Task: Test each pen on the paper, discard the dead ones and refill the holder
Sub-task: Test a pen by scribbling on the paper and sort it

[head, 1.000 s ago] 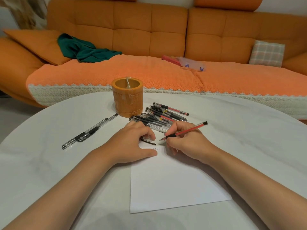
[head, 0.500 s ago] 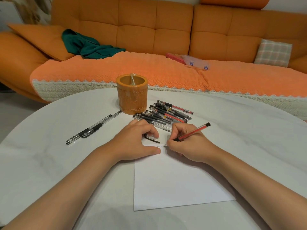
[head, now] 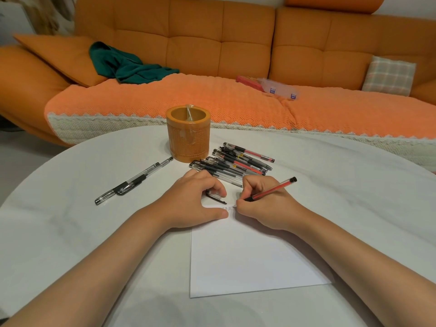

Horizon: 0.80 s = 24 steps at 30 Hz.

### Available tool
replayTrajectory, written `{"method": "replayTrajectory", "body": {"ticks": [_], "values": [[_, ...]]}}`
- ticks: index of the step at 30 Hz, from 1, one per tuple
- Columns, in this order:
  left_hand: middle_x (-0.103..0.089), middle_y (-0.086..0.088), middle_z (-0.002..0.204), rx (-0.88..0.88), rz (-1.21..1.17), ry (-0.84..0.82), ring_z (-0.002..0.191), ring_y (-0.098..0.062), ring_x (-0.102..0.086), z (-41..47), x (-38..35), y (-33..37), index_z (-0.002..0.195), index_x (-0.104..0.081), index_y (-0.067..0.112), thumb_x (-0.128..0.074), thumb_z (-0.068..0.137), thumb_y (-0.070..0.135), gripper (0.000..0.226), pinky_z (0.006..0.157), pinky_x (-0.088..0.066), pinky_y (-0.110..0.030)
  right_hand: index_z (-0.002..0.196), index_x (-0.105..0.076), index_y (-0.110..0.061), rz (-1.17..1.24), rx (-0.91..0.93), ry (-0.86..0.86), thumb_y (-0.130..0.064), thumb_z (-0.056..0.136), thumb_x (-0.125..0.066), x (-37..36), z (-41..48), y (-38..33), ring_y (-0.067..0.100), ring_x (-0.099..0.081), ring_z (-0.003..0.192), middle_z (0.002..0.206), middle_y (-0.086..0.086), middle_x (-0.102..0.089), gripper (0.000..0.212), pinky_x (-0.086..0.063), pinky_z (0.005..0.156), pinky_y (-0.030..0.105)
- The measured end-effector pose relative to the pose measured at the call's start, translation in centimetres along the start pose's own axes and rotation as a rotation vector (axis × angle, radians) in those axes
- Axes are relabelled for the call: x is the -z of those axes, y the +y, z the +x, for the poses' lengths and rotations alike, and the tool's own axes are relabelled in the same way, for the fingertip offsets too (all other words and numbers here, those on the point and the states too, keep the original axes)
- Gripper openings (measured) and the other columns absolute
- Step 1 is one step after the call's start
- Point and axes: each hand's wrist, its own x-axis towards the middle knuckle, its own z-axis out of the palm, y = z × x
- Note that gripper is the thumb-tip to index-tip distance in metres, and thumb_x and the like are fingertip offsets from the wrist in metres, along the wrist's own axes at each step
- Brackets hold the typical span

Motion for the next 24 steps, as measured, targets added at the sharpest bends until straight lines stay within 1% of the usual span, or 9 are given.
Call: {"method": "replayTrajectory", "body": {"ticks": [3, 9, 14, 20, 24], "values": [[-0.053, 0.021, 0.102, -0.001, -0.001, 0.000, 0.106, -0.001, -0.042, 0.02, -0.02, -0.03, 0.103, -0.063, 0.041, -0.077, 0.073, 0.055, 0.036, 0.093, -0.039, -0.023, 0.062, -0.049, -0.010, 0.001, 0.005, 0.003, 0.002, 0.075, -0.070, 0.04, -0.03, 0.07, 0.007, -0.040, 0.053, 0.058, -0.004, -0.051, 0.027, -0.032, 0.050, 0.018], [-0.053, 0.020, 0.101, -0.005, -0.003, 0.004, 0.105, 0.000, -0.041, 0.04, -0.03, -0.04, 0.103, -0.064, 0.040, -0.078, 0.073, 0.054, 0.036, 0.092, -0.039, -0.022, 0.062, -0.051, -0.012, 0.020, -0.009, 0.011, 0.001, 0.077, -0.070, 0.06, -0.18, 0.06, 0.006, -0.043, 0.052, 0.056, -0.011, -0.053, 0.027, -0.034, 0.050, 0.016], [-0.053, 0.020, 0.100, -0.007, -0.004, 0.009, 0.104, 0.000, -0.041, 0.03, -0.08, -0.13, 0.103, -0.063, 0.041, -0.077, 0.073, 0.055, 0.036, 0.091, -0.039, -0.023, 0.062, -0.050, -0.010, 0.025, -0.021, -0.037, 0.003, 0.077, -0.069, 0.21, -0.18, -0.02, 0.007, -0.042, 0.054, 0.056, -0.007, -0.052, 0.027, -0.033, 0.050, 0.020], [-0.053, 0.020, 0.100, -0.002, -0.009, 0.004, 0.105, 0.001, -0.041, 0.05, -0.09, -0.18, 0.102, -0.063, 0.042, -0.076, 0.072, 0.057, 0.036, 0.092, -0.039, -0.023, 0.061, -0.051, -0.011, 0.029, -0.021, -0.002, 0.004, 0.076, -0.069, 0.07, -0.15, -0.08, 0.006, -0.042, 0.052, 0.055, -0.010, -0.052, 0.028, -0.033, 0.050, 0.017], [-0.054, 0.019, 0.101, 0.005, -0.009, 0.003, 0.105, 0.001, -0.041, -0.01, -0.06, -0.08, 0.103, -0.063, 0.041, -0.077, 0.073, 0.055, 0.036, 0.091, -0.038, -0.022, 0.060, -0.048, -0.011, 0.014, -0.010, -0.006, 0.005, 0.074, -0.069, -0.01, -0.14, -0.10, 0.006, -0.040, 0.052, 0.055, -0.009, -0.049, 0.029, -0.032, 0.049, 0.018]]}}
